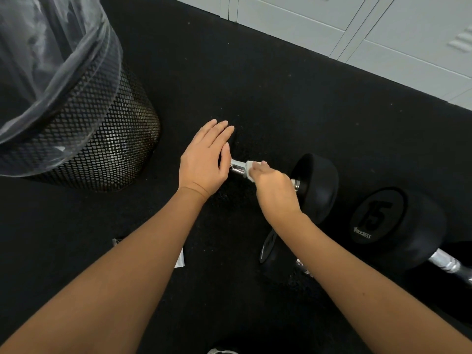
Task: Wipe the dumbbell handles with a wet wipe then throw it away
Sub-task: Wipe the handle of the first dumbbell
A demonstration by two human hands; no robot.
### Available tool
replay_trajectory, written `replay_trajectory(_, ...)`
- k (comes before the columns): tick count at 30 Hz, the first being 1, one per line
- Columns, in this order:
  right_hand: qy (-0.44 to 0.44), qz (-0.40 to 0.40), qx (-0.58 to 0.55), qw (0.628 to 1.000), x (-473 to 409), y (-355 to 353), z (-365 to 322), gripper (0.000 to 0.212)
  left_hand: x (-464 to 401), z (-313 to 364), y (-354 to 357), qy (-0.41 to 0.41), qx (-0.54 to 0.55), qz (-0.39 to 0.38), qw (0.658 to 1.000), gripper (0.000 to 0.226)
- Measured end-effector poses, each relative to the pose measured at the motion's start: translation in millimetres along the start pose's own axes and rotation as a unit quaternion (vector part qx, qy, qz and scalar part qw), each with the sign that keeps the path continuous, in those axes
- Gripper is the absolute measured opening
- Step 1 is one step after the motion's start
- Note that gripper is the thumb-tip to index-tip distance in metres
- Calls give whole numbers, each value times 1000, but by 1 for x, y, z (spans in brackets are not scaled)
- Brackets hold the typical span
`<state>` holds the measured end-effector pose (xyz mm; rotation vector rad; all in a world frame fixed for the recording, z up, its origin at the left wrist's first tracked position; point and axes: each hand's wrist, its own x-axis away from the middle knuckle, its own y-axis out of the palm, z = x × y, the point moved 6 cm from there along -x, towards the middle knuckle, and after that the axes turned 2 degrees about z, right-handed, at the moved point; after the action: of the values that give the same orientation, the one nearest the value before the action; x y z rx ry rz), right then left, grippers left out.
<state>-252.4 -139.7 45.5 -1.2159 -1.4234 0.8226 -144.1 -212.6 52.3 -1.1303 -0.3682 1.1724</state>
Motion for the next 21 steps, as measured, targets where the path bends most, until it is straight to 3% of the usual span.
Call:
replay_trajectory(4, -61, 49, 8, 997, 17, 5, 17, 52, 0, 0, 0, 1, 0, 4, 1000, 41)
replay_trajectory(9, -20, 6, 6, 1000, 4, 2, 7, 45, 0, 1, 0, 2, 3, 4, 1000, 41)
replay_trajectory(17, -106, -9, 18, 994, 12, -1, -26, 44, 1, 0, 1, 0, -8, 3, 1000, 42)
replay_trajectory(21, -81, -28, 30, 996, 13, -2, -7, 47, 0, -1, 0, -1, -5, 6, 1000, 42)
